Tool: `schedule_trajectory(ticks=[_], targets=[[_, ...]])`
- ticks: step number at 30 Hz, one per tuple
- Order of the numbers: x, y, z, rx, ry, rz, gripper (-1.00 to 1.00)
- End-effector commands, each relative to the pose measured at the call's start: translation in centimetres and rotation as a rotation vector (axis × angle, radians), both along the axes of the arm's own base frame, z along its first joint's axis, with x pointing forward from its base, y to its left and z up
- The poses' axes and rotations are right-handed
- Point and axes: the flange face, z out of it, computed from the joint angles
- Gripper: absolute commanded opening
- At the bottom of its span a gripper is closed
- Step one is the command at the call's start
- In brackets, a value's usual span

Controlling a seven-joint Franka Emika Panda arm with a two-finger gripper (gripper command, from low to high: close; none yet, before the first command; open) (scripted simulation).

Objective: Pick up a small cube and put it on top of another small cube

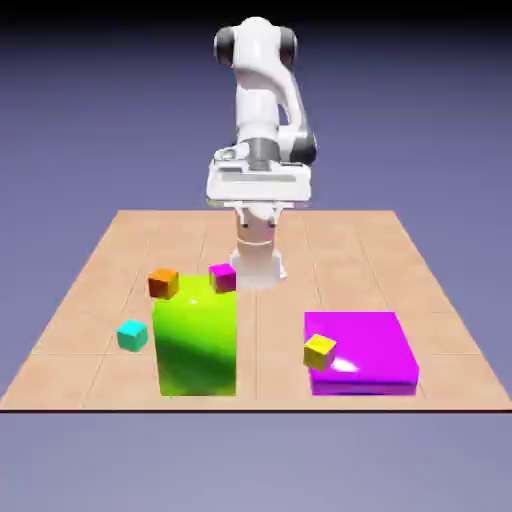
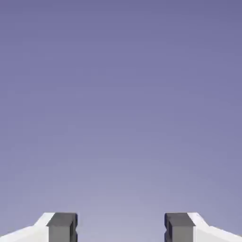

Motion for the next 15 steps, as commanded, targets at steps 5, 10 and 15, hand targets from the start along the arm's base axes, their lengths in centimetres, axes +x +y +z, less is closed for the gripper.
schedule_trajectory(ticks=[5,10,15], targets=[[1.2,-3.0,0.5,-0.003,0.008,0.052,0.00],[2.2,-6.4,0.3,-0.022,0.025,0.109,0.00],[3.1,-9.9,-0.6,-0.044,0.047,0.167,0.00]])
